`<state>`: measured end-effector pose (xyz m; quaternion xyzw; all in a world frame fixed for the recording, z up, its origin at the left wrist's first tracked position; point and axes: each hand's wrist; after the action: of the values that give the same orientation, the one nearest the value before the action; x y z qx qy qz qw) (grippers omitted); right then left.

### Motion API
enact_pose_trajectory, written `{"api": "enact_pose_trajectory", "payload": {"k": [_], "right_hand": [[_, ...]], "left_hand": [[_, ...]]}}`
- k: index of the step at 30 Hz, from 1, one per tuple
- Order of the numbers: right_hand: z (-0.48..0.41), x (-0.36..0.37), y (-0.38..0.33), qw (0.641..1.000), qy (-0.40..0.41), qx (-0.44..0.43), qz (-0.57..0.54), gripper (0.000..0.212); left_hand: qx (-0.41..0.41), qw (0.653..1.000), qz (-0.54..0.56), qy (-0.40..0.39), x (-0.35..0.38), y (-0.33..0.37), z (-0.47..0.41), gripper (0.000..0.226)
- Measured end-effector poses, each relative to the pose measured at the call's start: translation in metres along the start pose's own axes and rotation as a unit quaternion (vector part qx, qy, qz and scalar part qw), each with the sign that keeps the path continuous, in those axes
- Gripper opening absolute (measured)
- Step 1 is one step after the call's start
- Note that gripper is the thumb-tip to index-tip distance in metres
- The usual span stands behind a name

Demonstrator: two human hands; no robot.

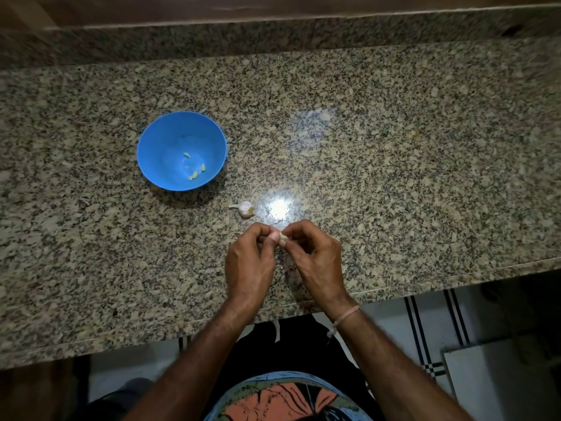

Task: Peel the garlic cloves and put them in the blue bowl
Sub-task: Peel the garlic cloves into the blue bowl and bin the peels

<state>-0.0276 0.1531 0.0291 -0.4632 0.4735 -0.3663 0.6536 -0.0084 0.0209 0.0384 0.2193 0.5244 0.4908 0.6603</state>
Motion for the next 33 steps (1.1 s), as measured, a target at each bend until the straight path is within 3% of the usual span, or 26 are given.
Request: {"api": "enact_pose_trajectory", "payload": {"k": [9, 17, 19, 22, 26, 33], "right_hand": [[0.0, 0.003, 0.004, 0.999, 0.008, 0.026, -0.02, 0.008], [-0.001, -0.001, 0.004, 0.961, 0.015, 0.159, -0.226, 0.005], [-0.001, -0.002, 0.01, 0.973, 0.02, 0.16, -0.165, 0.011], [0.001, -0.001, 0.016, 0.995, 0.025, 0.093, 0.006, 0.024], [0.0, -0.002, 0.008, 0.997, -0.023, 0.068, -0.034, 0.024], [0.001, 0.003, 0.012, 0.997, -0.012, -0.013, 0.081, 0.017]], "left_hand": [[-0.017, 1.0, 0.011, -0.003, 0.001, 0.0, -0.001, 0.011], [-0.067, 0.991, 0.115, -0.017, 0.002, -0.009, -0.006, 0.011], [-0.079, 0.985, 0.151, -0.024, 0.001, -0.011, -0.006, 0.012], [-0.09, 0.982, 0.166, -0.024, 0.002, -0.011, -0.006, 0.012], [-0.086, 0.984, 0.152, -0.016, 0.003, -0.009, -0.007, 0.01], [-0.055, 0.996, 0.066, -0.009, 0.002, -0.006, -0.004, 0.01]]}}
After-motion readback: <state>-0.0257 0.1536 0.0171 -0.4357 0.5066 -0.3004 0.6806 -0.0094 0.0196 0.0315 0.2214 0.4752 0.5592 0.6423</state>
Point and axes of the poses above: each hand's wrist, its own z-axis away from the middle knuckle, its own x-axis out of the palm, y = z × x, and after that the axes turned 9 degrees about -y, right-handed
